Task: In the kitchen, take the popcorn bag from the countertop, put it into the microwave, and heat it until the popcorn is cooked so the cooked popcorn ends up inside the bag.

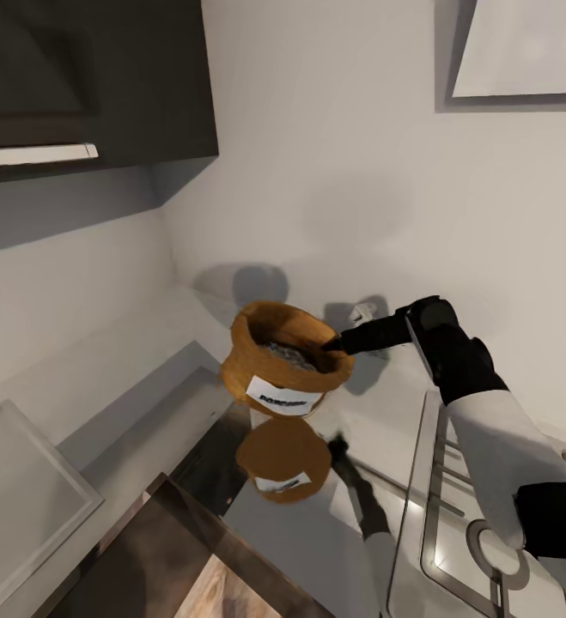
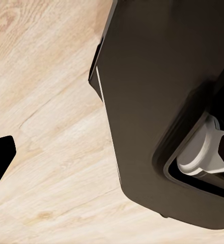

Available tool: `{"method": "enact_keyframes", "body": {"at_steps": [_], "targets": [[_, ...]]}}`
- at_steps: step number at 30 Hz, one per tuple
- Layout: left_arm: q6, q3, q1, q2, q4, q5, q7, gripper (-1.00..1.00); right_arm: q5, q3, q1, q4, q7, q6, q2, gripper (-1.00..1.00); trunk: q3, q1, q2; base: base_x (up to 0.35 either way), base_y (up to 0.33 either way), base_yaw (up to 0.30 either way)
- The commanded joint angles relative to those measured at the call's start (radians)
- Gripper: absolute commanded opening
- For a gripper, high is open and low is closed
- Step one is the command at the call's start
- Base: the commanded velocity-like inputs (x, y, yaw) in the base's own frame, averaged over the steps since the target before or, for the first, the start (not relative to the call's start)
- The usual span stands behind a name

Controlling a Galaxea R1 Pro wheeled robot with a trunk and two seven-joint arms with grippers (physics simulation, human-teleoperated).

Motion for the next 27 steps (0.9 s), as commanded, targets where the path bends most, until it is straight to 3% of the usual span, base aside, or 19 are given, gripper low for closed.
{"method": "enact_keyframes", "body": {"at_steps": [1,4,8,13,20,27], "targets": [[-0.003,0.001,-0.001,0.000,0.000,0.003,0.003,1.00,0.012,0.002,-0.001,-0.022,-0.008,0.004,0.003,-1.00,-0.002,0.000,-0.001,0.000,0.000,0.000],[-0.003,0.001,-0.001,0.000,0.000,0.003,0.003,1.00,0.020,0.005,-0.001,-0.042,-0.089,0.004,0.029,-1.00,-0.002,0.000,-0.001,0.000,0.000,0.000],[-0.003,0.001,-0.001,-0.001,0.000,0.003,0.003,1.00,0.058,0.007,-0.001,-0.044,-0.216,0.004,0.033,-1.00,-0.002,0.000,-0.001,0.000,0.000,0.000],[-0.003,0.001,0.000,-0.002,0.001,0.003,0.003,1.00,0.132,0.007,-0.001,-0.044,-0.228,0.004,0.032,-1.00,-0.002,0.000,-0.001,0.000,0.000,0.000],[-0.004,0.000,-0.001,-0.003,0.000,0.003,0.002,1.00,0.139,0.002,-0.001,-0.044,-0.229,0.004,0.028,-1.00,-0.002,0.000,-0.001,-0.011,0.000,0.000],[-0.006,-0.002,0.000,-0.005,0.001,0.001,0.003,1.00,0.137,0.000,-0.001,-0.044,-0.229,0.004,0.031,-1.00,-0.002,0.000,-0.001,-0.306,0.000,0.000]]}}
